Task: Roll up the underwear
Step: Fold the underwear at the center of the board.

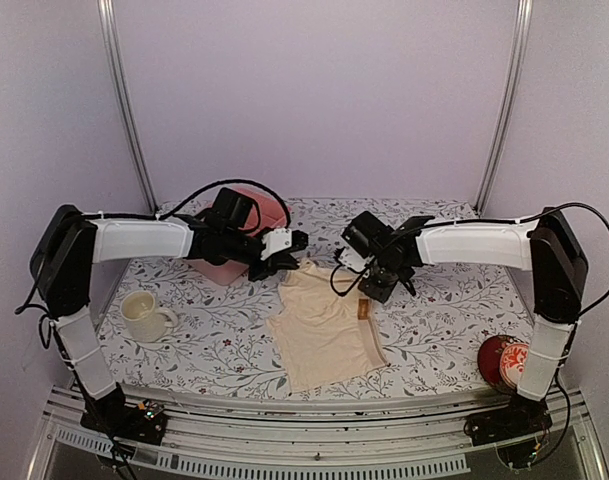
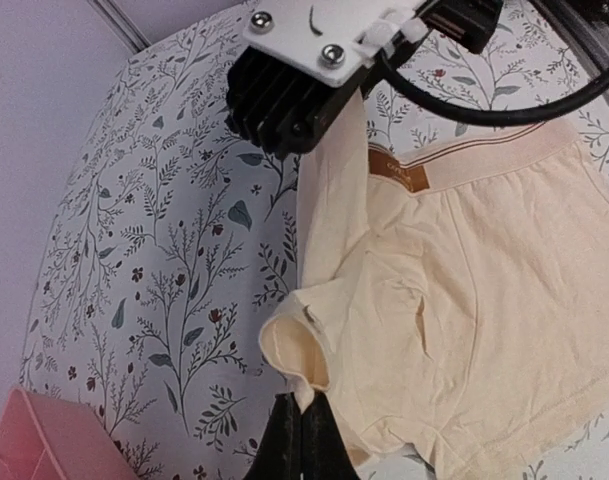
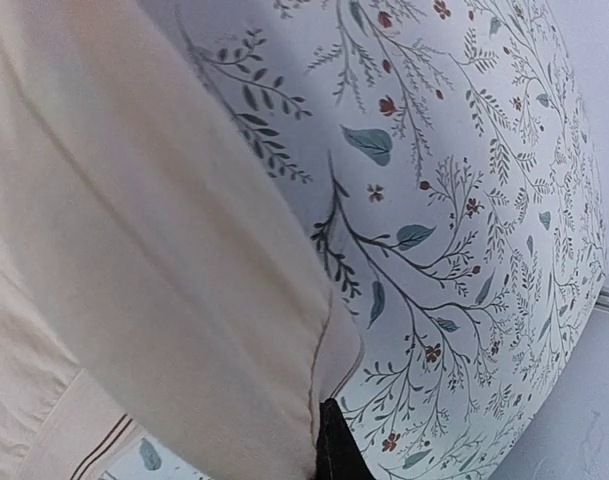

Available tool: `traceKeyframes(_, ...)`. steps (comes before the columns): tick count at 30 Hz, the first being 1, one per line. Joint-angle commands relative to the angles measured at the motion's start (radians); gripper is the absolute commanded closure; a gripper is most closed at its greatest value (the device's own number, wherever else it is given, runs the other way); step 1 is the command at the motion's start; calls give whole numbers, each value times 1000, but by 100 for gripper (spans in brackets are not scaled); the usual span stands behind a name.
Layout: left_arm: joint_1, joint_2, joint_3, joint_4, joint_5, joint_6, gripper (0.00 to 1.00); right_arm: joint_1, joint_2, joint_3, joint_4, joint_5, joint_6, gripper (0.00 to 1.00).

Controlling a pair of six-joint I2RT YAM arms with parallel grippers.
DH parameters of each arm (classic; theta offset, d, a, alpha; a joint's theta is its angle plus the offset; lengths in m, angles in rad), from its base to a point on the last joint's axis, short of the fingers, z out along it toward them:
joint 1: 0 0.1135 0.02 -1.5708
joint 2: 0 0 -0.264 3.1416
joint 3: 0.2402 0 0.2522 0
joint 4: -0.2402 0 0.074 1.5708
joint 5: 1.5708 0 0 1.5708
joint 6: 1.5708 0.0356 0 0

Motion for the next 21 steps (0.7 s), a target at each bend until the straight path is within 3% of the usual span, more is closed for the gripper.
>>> traceKeyframes(1,8,-75,-77,-6,99,65,100,100,-66,-75,-69,19,73,97)
traceKeyframes(9,-16,-208,-285,34,192,183,100,216,-104,-166,-115,46,176,97)
traceKeyframes(21,-142,-310,-437,27,153,219,100,296,-131,-251,-178,54,233,97)
